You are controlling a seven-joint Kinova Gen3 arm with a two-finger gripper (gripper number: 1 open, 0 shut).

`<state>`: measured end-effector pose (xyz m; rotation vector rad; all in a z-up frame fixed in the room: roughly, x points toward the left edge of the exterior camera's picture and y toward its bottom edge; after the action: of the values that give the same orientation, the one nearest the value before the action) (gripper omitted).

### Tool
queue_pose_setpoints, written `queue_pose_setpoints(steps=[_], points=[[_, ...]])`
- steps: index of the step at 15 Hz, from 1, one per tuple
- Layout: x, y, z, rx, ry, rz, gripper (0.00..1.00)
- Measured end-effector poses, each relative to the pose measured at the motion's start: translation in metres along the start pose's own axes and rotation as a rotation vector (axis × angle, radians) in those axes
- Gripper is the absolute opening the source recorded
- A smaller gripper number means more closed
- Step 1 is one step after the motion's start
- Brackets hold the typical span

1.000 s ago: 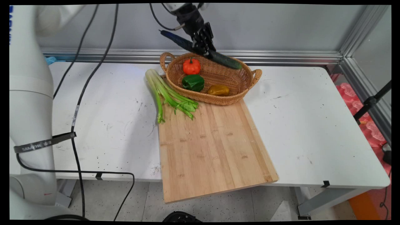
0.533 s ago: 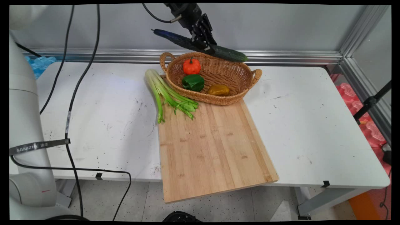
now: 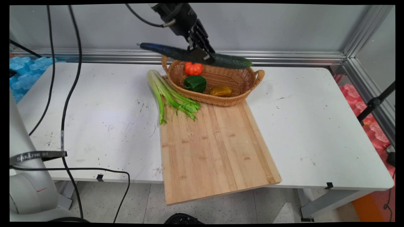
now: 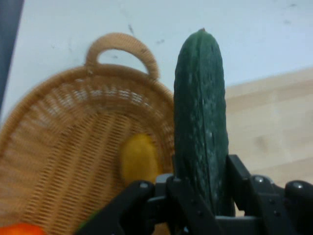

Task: Place the picked object on the cutting board

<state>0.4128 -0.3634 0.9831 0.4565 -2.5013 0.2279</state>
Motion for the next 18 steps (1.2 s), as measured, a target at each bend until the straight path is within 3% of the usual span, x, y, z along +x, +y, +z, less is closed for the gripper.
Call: queue_pose_setpoints(steps=[5, 12, 18], points=[[0.004, 0.053, -0.003, -0.009, -0.008, -0.098, 0.00], [0.007, 0.125, 0.020, 0.024, -0.019, -0.221, 0.00], [0.017, 0.165, 0.056, 0.052, -0.019, -0.272, 0.00]])
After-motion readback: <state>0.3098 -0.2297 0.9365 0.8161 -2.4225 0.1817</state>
